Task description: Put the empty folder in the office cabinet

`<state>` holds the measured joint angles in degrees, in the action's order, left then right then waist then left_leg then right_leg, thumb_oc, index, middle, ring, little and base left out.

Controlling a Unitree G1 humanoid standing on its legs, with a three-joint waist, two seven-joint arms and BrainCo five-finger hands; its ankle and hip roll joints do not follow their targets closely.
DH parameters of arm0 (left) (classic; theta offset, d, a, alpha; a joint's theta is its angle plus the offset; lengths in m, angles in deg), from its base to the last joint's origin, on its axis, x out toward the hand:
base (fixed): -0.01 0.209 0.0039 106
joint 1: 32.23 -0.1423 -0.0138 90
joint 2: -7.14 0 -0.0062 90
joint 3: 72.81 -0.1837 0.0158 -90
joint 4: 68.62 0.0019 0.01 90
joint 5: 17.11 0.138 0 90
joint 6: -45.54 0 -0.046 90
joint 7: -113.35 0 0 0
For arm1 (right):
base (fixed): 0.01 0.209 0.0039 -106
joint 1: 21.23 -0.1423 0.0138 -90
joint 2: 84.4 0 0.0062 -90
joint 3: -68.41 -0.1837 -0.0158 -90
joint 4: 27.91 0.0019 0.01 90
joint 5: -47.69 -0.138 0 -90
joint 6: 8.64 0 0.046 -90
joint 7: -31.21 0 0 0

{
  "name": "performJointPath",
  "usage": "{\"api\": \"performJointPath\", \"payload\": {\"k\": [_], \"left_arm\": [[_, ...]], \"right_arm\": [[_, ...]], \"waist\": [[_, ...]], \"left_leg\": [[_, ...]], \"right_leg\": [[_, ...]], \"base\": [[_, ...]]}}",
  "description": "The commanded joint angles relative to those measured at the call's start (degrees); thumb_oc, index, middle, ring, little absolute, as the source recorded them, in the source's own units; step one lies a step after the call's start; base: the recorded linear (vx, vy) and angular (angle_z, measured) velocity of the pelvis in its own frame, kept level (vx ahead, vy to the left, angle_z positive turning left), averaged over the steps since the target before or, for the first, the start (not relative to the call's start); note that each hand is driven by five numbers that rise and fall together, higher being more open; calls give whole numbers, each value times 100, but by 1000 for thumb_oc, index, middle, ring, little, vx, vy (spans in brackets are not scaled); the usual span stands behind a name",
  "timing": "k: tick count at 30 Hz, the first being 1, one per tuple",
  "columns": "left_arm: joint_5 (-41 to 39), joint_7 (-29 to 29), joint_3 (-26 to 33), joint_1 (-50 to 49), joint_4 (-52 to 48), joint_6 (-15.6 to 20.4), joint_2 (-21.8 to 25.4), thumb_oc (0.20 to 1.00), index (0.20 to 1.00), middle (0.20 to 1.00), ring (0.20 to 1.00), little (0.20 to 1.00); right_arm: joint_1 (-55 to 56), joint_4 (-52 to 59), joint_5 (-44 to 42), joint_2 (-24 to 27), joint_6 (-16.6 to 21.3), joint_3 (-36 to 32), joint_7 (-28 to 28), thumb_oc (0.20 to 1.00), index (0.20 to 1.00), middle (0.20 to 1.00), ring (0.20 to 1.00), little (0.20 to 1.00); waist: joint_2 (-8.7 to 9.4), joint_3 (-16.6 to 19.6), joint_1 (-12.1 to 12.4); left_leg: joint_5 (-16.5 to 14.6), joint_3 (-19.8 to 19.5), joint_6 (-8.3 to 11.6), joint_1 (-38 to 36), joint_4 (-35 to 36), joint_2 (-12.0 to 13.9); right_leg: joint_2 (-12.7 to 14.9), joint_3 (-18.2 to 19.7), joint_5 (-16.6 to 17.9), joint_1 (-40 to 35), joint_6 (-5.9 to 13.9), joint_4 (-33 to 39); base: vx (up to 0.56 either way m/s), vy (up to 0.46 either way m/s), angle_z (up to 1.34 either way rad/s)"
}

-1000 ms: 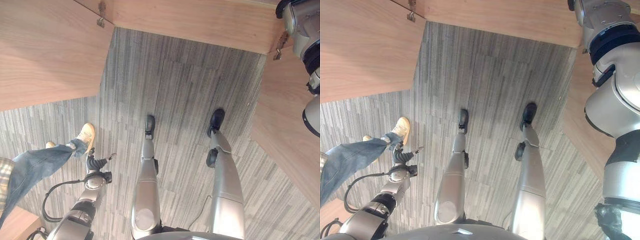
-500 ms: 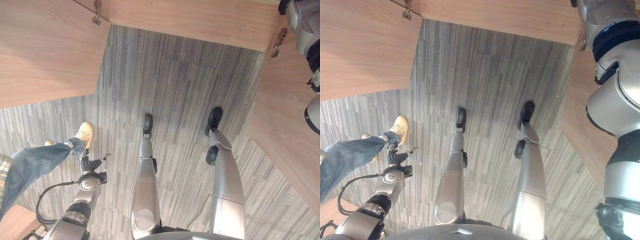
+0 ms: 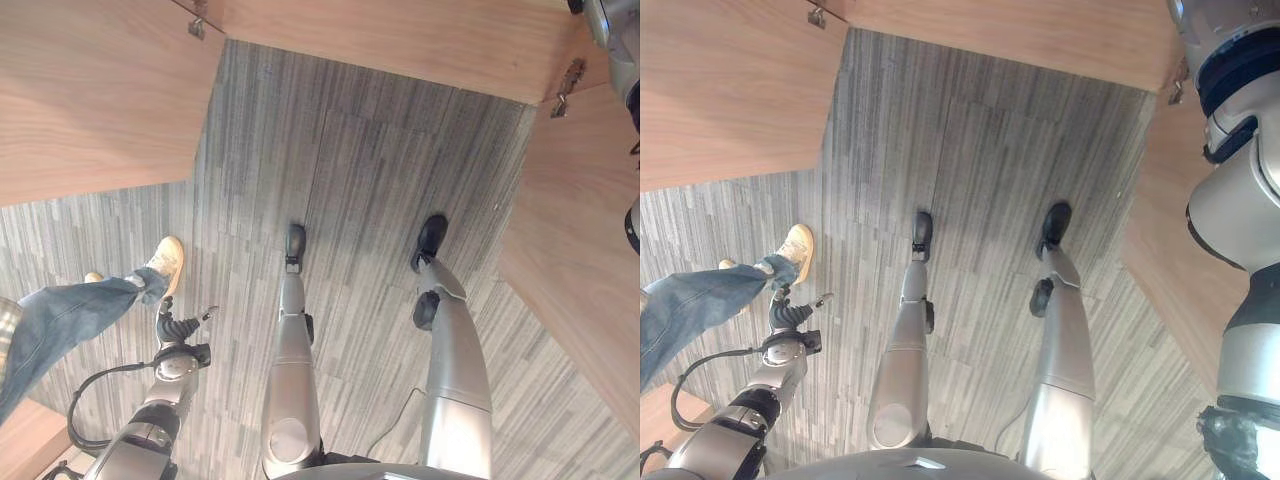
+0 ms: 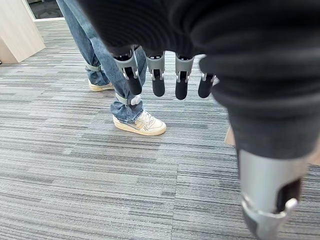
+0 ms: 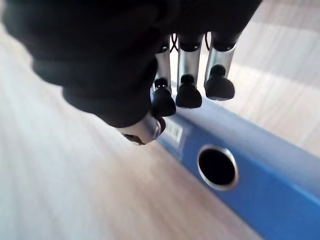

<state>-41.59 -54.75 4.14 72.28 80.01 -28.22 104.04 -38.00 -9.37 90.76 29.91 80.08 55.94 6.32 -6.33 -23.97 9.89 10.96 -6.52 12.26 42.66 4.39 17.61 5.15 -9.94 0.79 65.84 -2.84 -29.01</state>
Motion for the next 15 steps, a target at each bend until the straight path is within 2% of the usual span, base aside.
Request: {"api": "performJointPath", "payload": {"k": [1, 5, 15], "left_arm": [[-83, 260, -38, -75, 273, 46, 686, 1000, 1000, 1000, 1000, 1000], [-46, 271, -35, -97, 300, 51, 749, 1000, 1000, 1000, 1000, 1000], [8, 313, -62, -84, 326, 63, 786, 1000, 1000, 1000, 1000, 1000]], "right_arm": [[-293, -143, 517, 17, -383, 268, -299, 200, 200, 200, 200, 200], [-275, -176, 874, 9, -510, 268, -380, 200, 200, 200, 200, 200], [-286, -94, 939, 21, -472, 268, -458, 200, 200, 200, 200, 200]], "waist": [[417, 99, 213], [507, 123, 239], [515, 134, 253]], "left_leg": [[-150, 221, 250, -1658, 61, 10], [-124, 222, 265, -1639, 61, 11], [-123, 170, 274, -1600, 61, 2]], "right_leg": [[193, 595, -333, 135, 967, -271], [191, 594, -373, 161, 969, -349], [221, 551, -400, 148, 961, -373]], "base": [[0, 0, 0], [4, -11, 2], [0, 0, 0]]}}
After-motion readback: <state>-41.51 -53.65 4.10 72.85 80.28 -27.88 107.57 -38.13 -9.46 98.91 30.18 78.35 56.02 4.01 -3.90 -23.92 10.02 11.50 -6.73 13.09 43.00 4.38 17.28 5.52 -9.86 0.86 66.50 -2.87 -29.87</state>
